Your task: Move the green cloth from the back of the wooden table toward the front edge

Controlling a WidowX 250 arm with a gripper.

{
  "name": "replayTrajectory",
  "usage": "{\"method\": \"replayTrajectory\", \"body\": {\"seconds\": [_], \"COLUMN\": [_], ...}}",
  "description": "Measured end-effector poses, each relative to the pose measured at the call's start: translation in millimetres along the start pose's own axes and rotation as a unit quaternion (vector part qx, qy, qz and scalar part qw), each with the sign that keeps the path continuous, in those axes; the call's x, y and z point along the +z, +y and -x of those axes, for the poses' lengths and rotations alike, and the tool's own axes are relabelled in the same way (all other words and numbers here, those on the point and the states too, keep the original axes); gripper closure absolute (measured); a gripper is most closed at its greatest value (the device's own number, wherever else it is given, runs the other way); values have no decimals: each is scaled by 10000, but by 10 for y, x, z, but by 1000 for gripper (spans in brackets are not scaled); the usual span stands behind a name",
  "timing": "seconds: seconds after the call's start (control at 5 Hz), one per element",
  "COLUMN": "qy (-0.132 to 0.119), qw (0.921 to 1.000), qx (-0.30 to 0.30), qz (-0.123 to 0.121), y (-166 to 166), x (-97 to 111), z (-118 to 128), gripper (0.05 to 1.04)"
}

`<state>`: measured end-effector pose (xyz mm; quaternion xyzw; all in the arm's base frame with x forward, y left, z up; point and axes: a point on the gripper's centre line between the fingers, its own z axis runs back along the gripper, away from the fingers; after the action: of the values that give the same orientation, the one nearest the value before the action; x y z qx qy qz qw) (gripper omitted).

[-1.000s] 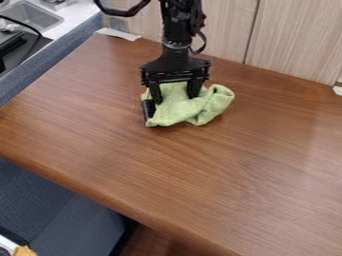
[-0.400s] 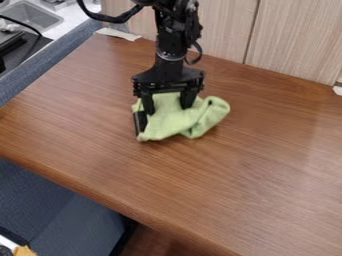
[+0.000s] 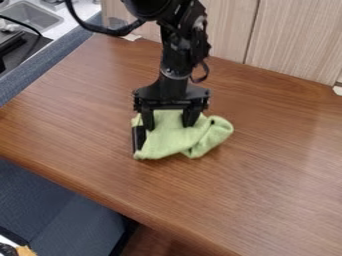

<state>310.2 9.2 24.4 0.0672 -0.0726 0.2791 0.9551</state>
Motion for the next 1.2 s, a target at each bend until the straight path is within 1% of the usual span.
{"method": "replayTrajectory", "body": {"seconds": [0.2, 0.4, 0.6, 0.8, 1.0, 1.2], "qy": [62, 32, -92, -401, -681, -990], "qw": [9998, 9993, 9992, 9984, 9966, 9931], "qx": [-211, -378, -376, -367, -367, -276], "qz": [-30, -56, 21, 123, 288, 561], "y": [71, 125, 128, 136, 102, 107], "x": [54, 76, 158, 373, 605, 947], "z": [276, 410, 384, 280, 162, 64], "gripper": [83, 83, 83, 83, 83, 83]}}
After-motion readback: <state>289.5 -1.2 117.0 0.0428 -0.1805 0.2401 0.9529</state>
